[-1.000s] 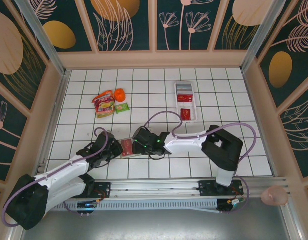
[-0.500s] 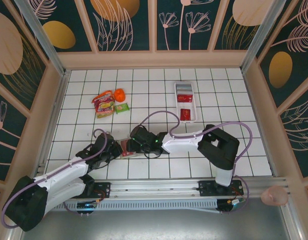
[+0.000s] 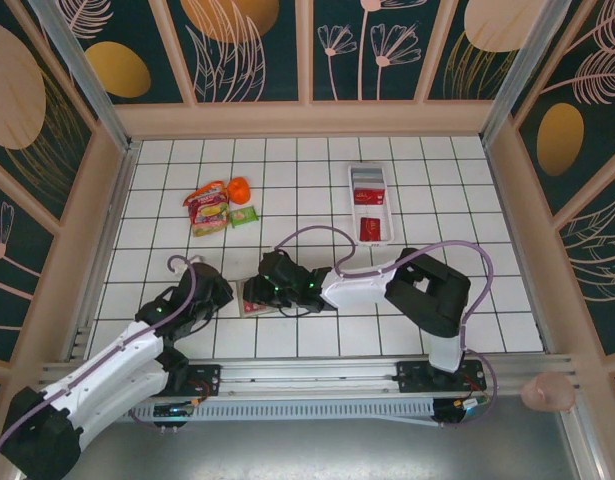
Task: Put the credit cards into the card holder
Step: Flip over the card slot in the card holder.
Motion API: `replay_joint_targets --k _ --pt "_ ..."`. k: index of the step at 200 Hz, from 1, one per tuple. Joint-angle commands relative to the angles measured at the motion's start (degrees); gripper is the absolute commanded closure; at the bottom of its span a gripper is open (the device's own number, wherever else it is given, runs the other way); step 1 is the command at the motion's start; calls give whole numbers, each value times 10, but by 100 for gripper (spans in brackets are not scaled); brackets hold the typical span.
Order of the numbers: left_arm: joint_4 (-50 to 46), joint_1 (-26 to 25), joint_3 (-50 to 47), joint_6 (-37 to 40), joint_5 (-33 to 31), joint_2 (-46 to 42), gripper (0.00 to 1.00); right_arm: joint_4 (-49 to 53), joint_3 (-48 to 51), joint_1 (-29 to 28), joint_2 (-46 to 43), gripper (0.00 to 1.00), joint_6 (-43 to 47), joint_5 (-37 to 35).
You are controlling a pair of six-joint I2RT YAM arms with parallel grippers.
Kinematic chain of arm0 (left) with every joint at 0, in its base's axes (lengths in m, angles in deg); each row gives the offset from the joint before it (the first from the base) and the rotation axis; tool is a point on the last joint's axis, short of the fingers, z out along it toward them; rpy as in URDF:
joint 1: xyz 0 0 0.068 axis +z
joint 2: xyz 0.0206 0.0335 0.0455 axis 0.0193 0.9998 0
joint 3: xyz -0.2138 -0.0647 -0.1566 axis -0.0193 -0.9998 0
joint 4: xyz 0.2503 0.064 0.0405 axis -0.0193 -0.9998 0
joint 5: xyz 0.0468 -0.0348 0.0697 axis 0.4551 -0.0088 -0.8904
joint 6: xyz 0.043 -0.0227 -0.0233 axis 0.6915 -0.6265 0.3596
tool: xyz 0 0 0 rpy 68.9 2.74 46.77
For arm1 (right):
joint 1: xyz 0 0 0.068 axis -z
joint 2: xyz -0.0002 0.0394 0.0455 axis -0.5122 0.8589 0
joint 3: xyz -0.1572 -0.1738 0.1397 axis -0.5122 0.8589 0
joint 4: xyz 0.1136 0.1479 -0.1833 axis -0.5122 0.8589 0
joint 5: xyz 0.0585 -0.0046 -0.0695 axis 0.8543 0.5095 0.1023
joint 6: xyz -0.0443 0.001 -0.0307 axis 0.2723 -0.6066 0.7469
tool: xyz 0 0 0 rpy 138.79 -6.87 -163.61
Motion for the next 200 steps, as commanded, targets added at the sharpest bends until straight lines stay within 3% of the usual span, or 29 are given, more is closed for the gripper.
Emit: replay_joint_targets --k 1,50,79,154,200 --pt "-37 1 32 -5 -35 1 100 -21 11 -1 9 68 -8 9" --pt "24 3 101 10 40 139 100 -8 18 -4 6 84 -4 6" --pt "79 5 93 9 94 187 100 -8 16 -4 8 90 1 9" --pt "118 15 63 22 126 269 100 -24 18 -12 -5 92 22 16" --pt "108 15 39 35 109 261 100 -13 44 -15 -61 84 57 -6"
